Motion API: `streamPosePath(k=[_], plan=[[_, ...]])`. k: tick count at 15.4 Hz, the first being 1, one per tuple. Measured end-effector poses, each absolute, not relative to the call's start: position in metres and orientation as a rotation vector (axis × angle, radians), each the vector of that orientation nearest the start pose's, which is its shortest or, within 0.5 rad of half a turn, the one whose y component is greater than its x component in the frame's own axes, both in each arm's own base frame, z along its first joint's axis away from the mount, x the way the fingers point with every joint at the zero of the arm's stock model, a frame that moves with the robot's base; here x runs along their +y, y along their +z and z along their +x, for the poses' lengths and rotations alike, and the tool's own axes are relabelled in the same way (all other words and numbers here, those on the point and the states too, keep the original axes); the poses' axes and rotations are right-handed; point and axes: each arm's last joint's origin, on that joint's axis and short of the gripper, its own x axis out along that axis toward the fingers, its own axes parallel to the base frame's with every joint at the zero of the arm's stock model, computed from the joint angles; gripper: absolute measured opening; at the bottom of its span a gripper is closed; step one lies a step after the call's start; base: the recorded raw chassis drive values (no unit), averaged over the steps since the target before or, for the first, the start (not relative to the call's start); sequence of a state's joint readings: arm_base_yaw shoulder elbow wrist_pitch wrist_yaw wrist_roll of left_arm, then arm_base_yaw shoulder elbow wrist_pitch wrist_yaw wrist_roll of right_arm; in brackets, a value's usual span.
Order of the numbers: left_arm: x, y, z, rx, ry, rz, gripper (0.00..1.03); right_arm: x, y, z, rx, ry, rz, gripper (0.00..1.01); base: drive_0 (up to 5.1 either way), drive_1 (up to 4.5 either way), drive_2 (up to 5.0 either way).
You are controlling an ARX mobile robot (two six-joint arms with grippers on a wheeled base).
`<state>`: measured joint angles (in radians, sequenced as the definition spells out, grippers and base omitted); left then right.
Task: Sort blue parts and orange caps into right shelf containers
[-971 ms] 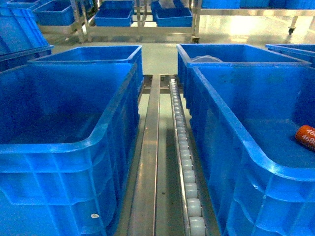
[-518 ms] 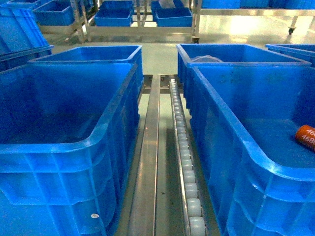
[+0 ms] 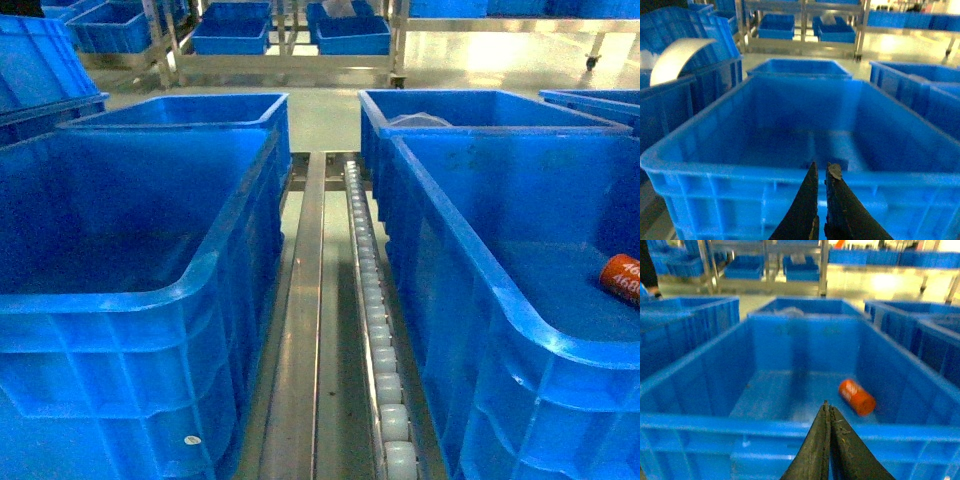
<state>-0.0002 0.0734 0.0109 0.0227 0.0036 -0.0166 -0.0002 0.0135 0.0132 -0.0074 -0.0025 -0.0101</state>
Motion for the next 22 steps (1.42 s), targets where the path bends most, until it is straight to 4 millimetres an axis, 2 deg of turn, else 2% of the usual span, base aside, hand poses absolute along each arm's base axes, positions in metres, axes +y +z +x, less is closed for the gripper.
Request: streamPosePath(k=[1,6,7,13,14,22], plan=[[0.0,0.1648,0.0982,0.018,0.001,-0.017,0.02,0.0,0.1704,0.0969,-0.028,0.002,-0.01,0.03,0.0,0.0,0.0],[0.0,0.1659,0.0977,0.005,0.0,-0.015,0.02,0.0,0.1671,0.0972,-0.003,0.0,-0.008,0.03,0.0,0.0,0.0],[0.0,0.166,0.0977,0.004,0.0,-0.014,0.13,0.0,0.1671,0.0972,-0.003,0.0,-0.008,0.09,0.0,0.0,0.0],[0.0,0.166,0.0977,0.004,0.0,-0.014,0.96,0.0,0.1671,0.0972,-0.003,0.0,-0.008,0.94,0.0,0.0,0.0],[0.0,0.166,0.0977,0.004,0.0,-0.013,0.98,0.0,0.1671,0.0972,-0.003,0.0,-0.008,0.99,0.0,0.0,0.0],[0.0,0.1661,0.0977,0.004,0.0,-0.013,0.98,0.0,0.1671,0.0972,-0.003,0.0,-0.008,0.98,0.0,0.0,0.0]])
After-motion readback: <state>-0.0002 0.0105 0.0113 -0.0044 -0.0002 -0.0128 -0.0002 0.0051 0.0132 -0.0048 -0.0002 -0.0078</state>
